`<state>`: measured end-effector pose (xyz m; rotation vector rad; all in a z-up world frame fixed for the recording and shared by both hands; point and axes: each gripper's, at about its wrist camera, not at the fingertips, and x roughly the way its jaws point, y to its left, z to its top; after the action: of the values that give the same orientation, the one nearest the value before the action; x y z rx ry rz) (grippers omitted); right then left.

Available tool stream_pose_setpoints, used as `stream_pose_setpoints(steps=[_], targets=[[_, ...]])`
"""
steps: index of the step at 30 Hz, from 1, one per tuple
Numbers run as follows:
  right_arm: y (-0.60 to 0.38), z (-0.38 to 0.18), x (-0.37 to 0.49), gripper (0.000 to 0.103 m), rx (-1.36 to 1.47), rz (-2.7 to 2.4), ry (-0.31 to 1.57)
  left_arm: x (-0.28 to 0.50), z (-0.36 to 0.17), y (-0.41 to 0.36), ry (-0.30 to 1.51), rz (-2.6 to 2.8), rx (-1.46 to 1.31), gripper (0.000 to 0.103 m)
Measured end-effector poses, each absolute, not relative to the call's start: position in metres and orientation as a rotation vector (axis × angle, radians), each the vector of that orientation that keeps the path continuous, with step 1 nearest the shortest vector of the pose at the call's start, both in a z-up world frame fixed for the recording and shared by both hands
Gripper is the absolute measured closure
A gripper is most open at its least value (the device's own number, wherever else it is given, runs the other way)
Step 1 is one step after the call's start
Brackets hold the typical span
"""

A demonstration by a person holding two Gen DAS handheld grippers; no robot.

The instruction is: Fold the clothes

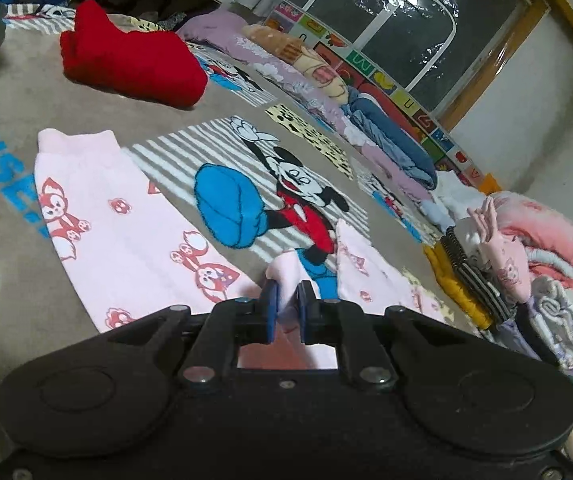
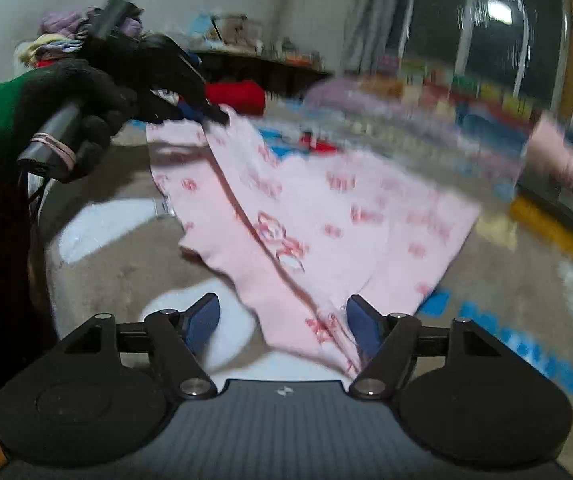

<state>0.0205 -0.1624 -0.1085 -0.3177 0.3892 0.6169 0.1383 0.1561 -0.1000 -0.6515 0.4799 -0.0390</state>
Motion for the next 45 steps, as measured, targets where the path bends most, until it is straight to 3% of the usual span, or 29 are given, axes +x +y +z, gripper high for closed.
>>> stream_pose_setpoints(steps=[4,10,17,20,23,33,45], targets=[[-0.162,-0.115,0.024,0.032,-0.289,0.668,0.462,0.137,-0.094,0.153,0.464,-0.060,-0.648,0.095],[-0.171,-0.099,0.018,0.037,-0.219,0.659,0.378,0.136,-0.090,0.148,0.453,-0.078,-0.648,0.095],[-0.174,-0.115,0.036,0.023,-0.166,0.639,0.507,0.137,-0.081,0.136,0.438,-0.101,-0.633,0.095],[-0.175,-0.112,0.030,0.028,-0.184,0.614,0.473,0.138,-0.080,0.133,0.438,-0.106,-0.629,0.095],[-0.178,-0.113,0.031,0.025,-0.174,0.625,0.495,0.139,-0.076,0.129,0.434,-0.116,-0.636,0.095],[-0.184,-0.109,0.032,0.027,-0.153,0.639,0.466,0.152,-0.047,0.101,0.411,-0.173,-0.637,0.095],[-0.196,-0.107,0.035,0.028,-0.078,0.669,0.484,0.215,-0.016,0.035,0.434,-0.262,-0.580,0.095]])
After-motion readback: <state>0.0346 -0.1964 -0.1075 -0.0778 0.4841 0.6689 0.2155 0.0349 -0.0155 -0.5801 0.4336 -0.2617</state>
